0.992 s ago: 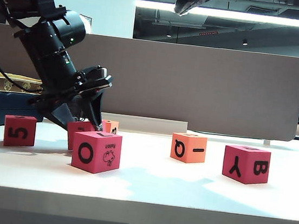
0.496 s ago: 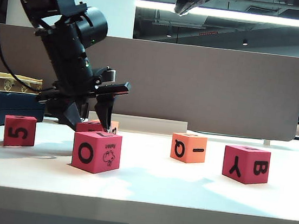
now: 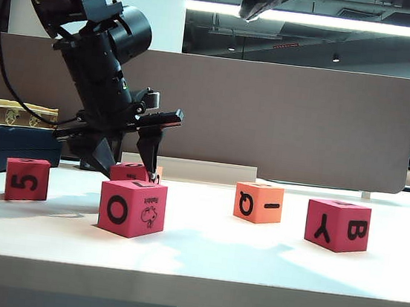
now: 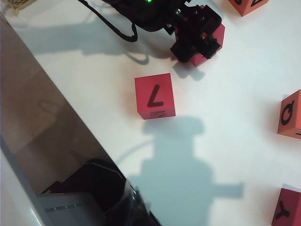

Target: Select the appropriate blocks from the scattered letter blocks on the table and arrange them in a row to spell out "2024".

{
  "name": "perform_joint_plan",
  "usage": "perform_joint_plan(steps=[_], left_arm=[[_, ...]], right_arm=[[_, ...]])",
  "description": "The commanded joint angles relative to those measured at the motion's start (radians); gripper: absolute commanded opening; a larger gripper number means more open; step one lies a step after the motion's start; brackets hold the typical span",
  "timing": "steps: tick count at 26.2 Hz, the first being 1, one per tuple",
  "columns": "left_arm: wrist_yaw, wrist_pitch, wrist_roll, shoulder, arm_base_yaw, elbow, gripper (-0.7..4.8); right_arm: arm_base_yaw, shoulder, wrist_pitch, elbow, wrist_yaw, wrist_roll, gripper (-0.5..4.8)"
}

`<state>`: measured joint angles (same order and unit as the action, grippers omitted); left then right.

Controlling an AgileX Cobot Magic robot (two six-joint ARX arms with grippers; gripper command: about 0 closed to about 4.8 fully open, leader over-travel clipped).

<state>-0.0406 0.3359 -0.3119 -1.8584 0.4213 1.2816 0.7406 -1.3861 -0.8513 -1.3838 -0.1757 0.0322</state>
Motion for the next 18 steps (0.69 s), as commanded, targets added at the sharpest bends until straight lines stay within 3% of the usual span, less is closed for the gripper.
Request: perform_joint_plan(steps=[1, 5, 8, 10, 18], left_arm=[[0.002, -0.004, -0.002, -0.006, 0.002, 0.003, 3.11], [-0.001, -0.003, 0.016, -0.013, 0.002, 0.002, 3.17], [0.000, -0.040, 0.076, -0.012, 0.001, 0.003, 4.27], [0.003, -0.047, 0.078, -0.011, 0.000, 0.003, 4.71], [0.001, -0.032, 0.112, -0.011, 0.002, 0.003, 4.79]], right_arm=[[0.001, 0.002, 0.009, -0.004, 0.002, 0.002, -0.02], [0.001, 0.002, 0.009, -0.004, 0.002, 0.002, -0.02], [0.001, 0.002, 0.010, -0.004, 0.002, 0.002, -0.02], [0.001, 0.002, 0.010, -0.004, 0.002, 0.003, -0.02], [0.000, 0.002, 0.011, -0.004, 0.002, 0.002, -0.02]])
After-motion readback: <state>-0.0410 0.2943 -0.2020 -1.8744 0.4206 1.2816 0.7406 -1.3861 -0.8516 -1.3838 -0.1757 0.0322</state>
